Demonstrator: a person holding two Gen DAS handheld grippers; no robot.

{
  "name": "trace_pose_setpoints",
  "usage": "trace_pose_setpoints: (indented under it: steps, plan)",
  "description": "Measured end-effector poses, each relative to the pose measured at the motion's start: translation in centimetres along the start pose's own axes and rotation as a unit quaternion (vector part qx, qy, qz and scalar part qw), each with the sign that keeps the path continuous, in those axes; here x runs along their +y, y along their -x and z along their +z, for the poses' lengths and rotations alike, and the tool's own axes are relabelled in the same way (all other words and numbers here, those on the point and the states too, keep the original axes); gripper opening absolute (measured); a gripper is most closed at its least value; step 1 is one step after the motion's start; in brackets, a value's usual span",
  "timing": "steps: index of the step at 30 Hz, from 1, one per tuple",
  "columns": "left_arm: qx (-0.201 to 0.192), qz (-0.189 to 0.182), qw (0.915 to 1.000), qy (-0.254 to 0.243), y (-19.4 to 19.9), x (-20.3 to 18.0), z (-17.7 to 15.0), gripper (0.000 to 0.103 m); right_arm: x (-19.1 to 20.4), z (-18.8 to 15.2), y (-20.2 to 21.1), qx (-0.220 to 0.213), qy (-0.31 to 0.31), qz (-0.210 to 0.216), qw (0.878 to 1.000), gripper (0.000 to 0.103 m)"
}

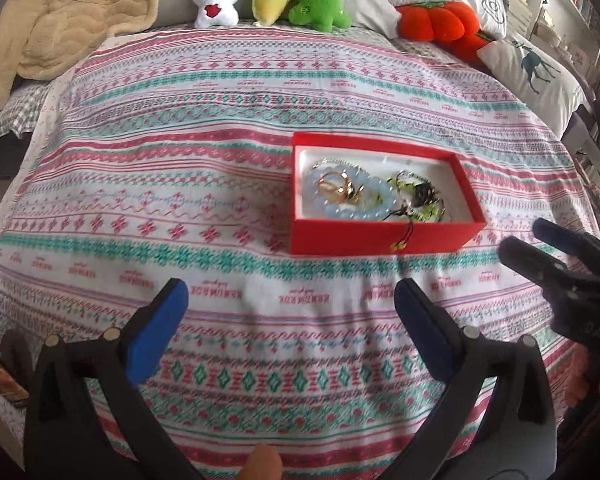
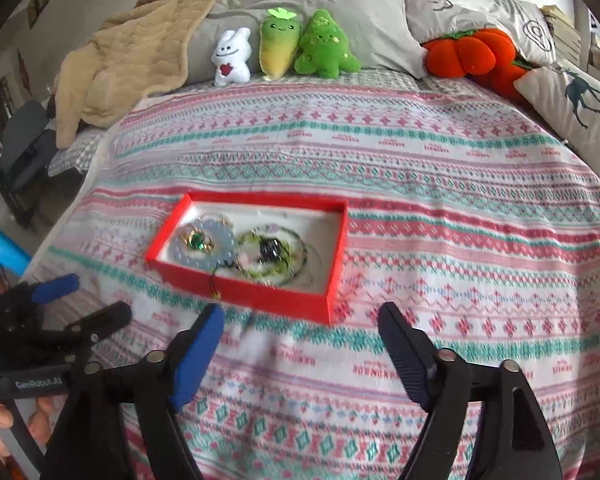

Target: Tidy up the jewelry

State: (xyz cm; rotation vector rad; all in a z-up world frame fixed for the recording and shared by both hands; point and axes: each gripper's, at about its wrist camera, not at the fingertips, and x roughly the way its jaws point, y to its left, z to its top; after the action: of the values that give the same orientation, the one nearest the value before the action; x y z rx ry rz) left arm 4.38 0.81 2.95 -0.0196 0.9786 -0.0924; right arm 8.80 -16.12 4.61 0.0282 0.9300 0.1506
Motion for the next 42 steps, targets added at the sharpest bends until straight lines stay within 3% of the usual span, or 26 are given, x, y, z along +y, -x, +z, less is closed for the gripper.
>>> trace_pose_setpoints:
  steps: [2, 3, 9, 20, 42]
  plan:
    - [0.003, 0.016, 0.9999, -0.002, 0.1, 0.1, -0.5, 0.102, -0.3, -0.7, 0.4, 0.001, -0.008, -0.009, 1.000, 0.102]
    - [0.007, 0.022, 0.9997, -0.001, 0.2, 0.1, -0.7, 0.102, -0.5, -1.0, 0.6, 0.000, -0.011, -0.015, 1.000, 0.103]
    - [0.013, 0.032, 0.9993, 0.013, 0.4, -0.2, -2.3, 0.103, -0.9, -2.7, 0.9, 0.013, -0.011, -0.055, 0.998, 0.103]
    - [0.013, 0.043, 0.9990, 0.004, -0.3, -1.8, -2.4, 0.103, -1.2, -3.4, -0.8, 0.038, -0.023, -0.073, 0.996, 0.103]
    - [0.038, 0.038, 0.9985, 0.011, -1.8, -2.2, -2.4, 0.102, -0.5, -3.5, -1.9, 0.063, -0.008, -0.067, 0.996, 0.103]
